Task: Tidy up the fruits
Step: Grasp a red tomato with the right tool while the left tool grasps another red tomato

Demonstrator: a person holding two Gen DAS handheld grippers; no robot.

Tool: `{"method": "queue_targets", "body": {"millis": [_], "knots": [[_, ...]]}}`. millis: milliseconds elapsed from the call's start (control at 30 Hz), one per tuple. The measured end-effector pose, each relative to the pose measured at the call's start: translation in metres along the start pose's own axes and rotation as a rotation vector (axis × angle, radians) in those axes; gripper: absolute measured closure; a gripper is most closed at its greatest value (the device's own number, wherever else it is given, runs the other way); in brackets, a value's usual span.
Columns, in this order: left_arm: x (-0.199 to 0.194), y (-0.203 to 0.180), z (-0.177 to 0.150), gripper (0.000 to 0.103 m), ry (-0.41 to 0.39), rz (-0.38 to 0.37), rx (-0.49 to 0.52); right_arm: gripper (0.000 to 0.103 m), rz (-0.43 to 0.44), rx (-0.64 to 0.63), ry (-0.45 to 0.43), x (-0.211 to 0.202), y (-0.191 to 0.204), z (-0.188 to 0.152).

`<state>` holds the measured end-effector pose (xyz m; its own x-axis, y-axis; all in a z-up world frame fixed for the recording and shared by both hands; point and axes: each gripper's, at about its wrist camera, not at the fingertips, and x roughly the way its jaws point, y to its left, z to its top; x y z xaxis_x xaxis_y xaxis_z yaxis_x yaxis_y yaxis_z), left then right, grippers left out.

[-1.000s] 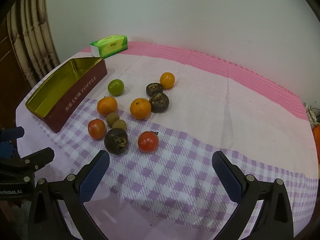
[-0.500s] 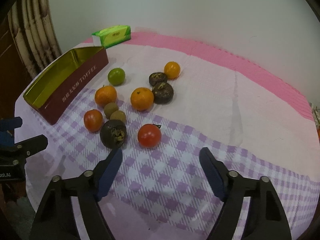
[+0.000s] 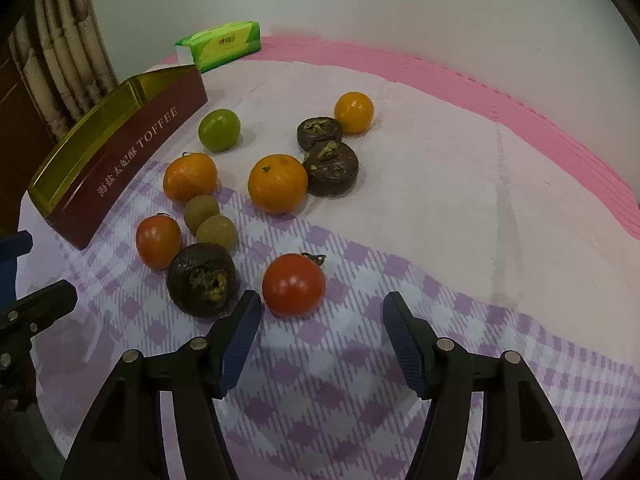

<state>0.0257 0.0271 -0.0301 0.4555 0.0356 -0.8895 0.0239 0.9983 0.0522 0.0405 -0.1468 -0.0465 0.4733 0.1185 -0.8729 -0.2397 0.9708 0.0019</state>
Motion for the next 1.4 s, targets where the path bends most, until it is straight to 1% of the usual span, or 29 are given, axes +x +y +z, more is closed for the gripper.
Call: {"method": "queue_targets", "body": {"millis": [33,100,200,300,367,433,600,700,900,1033,1100,1167,1300,1400], "knots": [[0.0,-0.001,0.001,0.009,0.0,-0.001,0.004,0.046,0.003,-0.002,0.002,0.001,0.001,0.0],[0.001,-0.003,0.004,0.01,-0.004,-0.003,0.016,0.046,-0.003,-0.011,-0.003,0.003,0.002,0.001],[0.003,-0.007,0.008,0.011,-0.006,-0.003,0.031,0.051,0.002,-0.016,-0.014,0.006,0.003,0.006],[0.004,-0.011,0.011,0.012,-0.009,-0.002,0.048,0.058,0.005,-0.021,-0.02,0.005,0.003,0.005],[0.005,-0.014,0.013,0.017,-0.01,-0.01,0.055,0.065,0.017,-0.013,-0.026,0.004,0.001,0.004],[0.005,-0.015,0.015,0.017,-0.007,-0.019,0.057,0.071,0.021,-0.004,-0.028,0.004,-0.002,0.004],[0.005,-0.019,0.017,0.02,-0.012,-0.033,0.063,0.071,0.024,0.02,-0.036,0.005,-0.01,0.003],[0.004,-0.02,0.019,0.022,-0.014,-0.049,0.068,0.071,0.01,0.028,-0.03,0.004,-0.015,0.001],[0.008,-0.021,0.028,0.024,0.004,-0.101,0.062,0.071,-0.019,0.07,-0.012,-0.001,-0.041,-0.009],[0.016,-0.023,0.035,0.035,0.027,-0.141,0.052,0.071,-0.017,0.127,-0.012,-0.006,-0.059,-0.015],[0.02,-0.025,0.038,0.038,0.04,-0.153,0.049,0.071,-0.016,0.138,-0.015,-0.005,-0.061,-0.014],[0.024,-0.029,0.041,0.045,0.06,-0.176,0.05,0.071,-0.024,0.132,-0.017,-0.004,-0.059,-0.014],[0.031,-0.034,0.047,0.049,0.075,-0.197,0.059,0.071,-0.019,0.136,-0.022,-0.004,-0.059,-0.014],[0.035,-0.038,0.05,0.049,0.079,-0.207,0.065,0.071,-0.018,0.139,-0.025,-0.004,-0.06,-0.015]]}}
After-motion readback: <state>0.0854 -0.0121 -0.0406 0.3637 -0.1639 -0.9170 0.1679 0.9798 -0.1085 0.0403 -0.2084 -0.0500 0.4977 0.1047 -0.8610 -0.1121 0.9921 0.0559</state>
